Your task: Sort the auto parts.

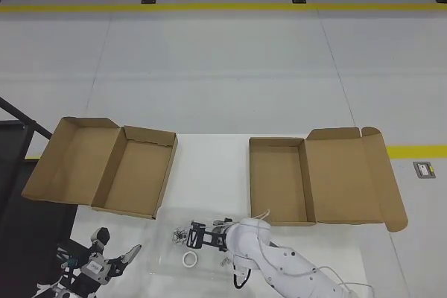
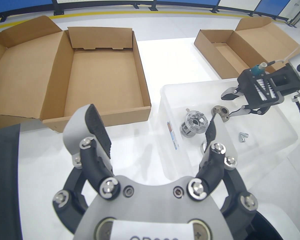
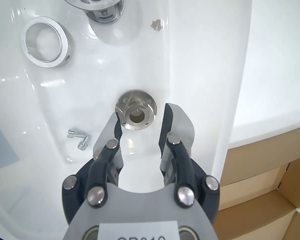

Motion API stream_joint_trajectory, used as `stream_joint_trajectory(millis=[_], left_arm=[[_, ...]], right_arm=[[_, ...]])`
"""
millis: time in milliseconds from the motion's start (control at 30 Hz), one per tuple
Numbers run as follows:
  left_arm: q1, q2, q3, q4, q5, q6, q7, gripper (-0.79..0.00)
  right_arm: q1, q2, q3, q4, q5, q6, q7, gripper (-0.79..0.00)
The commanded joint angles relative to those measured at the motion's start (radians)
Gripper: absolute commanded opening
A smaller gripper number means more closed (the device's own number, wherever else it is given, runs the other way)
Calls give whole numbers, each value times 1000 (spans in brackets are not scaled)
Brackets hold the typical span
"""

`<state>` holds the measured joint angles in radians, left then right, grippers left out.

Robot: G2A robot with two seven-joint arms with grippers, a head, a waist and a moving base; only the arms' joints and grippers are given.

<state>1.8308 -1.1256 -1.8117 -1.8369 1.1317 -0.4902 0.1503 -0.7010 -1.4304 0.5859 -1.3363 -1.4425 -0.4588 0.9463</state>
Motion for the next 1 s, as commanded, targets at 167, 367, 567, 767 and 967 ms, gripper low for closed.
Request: stream_joint_trajectory(millis=[167, 367, 567, 767, 967], left_arm=[[0, 0, 0, 0, 0, 0, 0, 0], [0, 0, 0, 0, 0, 0, 0, 0], [0, 0, 0, 0, 0, 0, 0, 0], [0, 0, 0, 0, 0, 0, 0, 0], [0, 0, 0, 0, 0, 0, 0, 0]], right_arm=[[33, -27, -15, 68, 36, -30, 8, -425], [49, -44, -23, 117, 48, -41, 3, -486], [60, -58, -25, 151, 59, -55, 1, -779], [36, -48, 6, 82, 38, -53, -15, -785], [-111, 18, 107, -213, -48, -114, -2, -785]])
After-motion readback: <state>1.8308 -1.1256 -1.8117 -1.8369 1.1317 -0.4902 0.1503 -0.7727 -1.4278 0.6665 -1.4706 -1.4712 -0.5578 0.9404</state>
